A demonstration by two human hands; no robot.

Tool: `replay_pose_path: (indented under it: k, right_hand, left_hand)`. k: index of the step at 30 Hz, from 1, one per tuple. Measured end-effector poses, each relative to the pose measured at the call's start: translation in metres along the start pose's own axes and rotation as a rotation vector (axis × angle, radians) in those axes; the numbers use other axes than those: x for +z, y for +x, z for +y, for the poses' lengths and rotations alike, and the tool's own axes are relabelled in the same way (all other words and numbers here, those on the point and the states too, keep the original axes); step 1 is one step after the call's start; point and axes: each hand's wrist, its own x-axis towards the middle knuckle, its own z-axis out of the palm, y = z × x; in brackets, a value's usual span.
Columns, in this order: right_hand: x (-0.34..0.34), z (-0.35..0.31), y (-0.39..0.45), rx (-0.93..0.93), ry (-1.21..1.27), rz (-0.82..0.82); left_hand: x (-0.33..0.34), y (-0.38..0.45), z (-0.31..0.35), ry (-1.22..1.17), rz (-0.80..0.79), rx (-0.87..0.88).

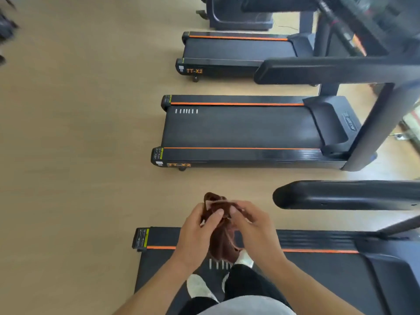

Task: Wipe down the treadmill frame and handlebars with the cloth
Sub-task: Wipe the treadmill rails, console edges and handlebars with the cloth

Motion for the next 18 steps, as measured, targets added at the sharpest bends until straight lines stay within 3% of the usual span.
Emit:
replay_pose_path:
  k: [11, 18]
  right_hand:
    - [0.034, -0.045, 0.109, 0.017, 0.218, -0.03]
    - [0.056, -0.074, 0.184, 0.225, 0.438, -0.13]
  left_hand:
    - [-0.055, 0.083, 0.033, 0.151, 0.239, -0.022]
    - [-0.06, 0.142, 0.08, 0.268, 0.305, 0.002]
